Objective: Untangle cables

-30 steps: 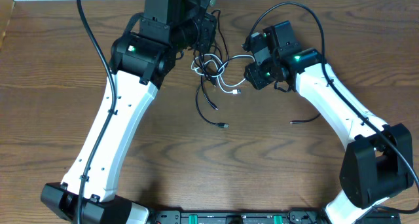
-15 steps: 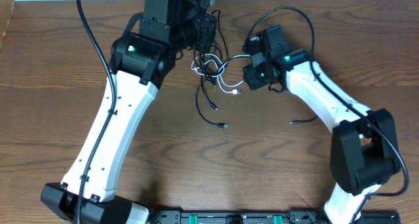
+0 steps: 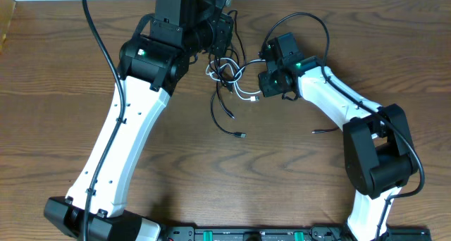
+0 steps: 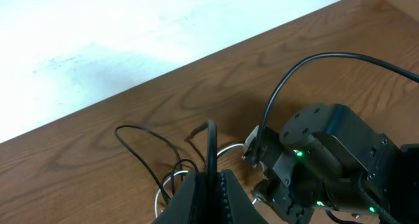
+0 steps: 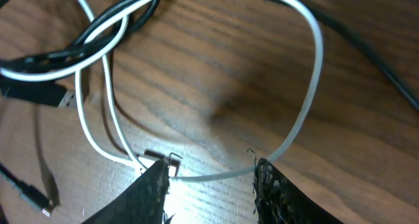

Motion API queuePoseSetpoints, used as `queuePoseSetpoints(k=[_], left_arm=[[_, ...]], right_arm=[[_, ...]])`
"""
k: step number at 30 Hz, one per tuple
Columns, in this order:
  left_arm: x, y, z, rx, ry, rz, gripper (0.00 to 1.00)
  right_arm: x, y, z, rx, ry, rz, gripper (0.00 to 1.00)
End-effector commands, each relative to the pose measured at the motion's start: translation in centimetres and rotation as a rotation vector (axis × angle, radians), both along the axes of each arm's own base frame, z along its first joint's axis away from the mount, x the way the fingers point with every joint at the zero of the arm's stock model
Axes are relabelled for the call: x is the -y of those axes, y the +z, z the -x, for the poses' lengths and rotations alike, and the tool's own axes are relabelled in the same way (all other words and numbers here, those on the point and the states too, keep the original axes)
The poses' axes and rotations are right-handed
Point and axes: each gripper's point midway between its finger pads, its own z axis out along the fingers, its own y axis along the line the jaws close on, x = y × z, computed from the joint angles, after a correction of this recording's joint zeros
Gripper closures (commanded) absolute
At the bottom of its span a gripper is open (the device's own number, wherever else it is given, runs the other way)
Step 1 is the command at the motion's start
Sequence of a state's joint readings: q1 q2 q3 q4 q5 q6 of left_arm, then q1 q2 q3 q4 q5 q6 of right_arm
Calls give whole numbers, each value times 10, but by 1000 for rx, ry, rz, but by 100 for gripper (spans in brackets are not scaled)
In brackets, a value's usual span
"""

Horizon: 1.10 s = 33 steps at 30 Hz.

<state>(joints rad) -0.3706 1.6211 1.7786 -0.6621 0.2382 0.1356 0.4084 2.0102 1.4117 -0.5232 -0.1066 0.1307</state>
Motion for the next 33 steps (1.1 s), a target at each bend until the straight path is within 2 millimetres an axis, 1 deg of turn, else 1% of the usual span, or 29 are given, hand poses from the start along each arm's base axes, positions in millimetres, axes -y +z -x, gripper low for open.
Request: queuePoseSetpoints(k=[1, 4, 13, 16, 25, 31, 32, 33], left_arm=[[2, 7, 7, 21, -22, 4, 93], [2, 7, 7, 21, -22, 4, 92], [2, 7, 7, 21, -22, 4, 93], [2, 7, 7, 22, -22, 3, 93], [2, 8, 6, 24, -22, 5, 93], [2, 8, 6, 24, -22, 5, 93], [2, 8, 6, 24, -22, 5, 92], [2, 8, 6, 24, -22, 5, 93]], right_arm=[[-2, 4, -10, 27, -58, -11, 60], [2, 5, -14, 36, -106, -5, 60], [7, 5, -16, 48, -157, 14, 60], [12, 5, -18, 51, -198, 31, 60], [11, 5, -18, 53, -201, 26, 59], [7, -5, -20, 40, -205, 12, 59], [5, -7, -19, 34, -200, 6, 60], [4, -7, -19, 33, -197, 3, 65]])
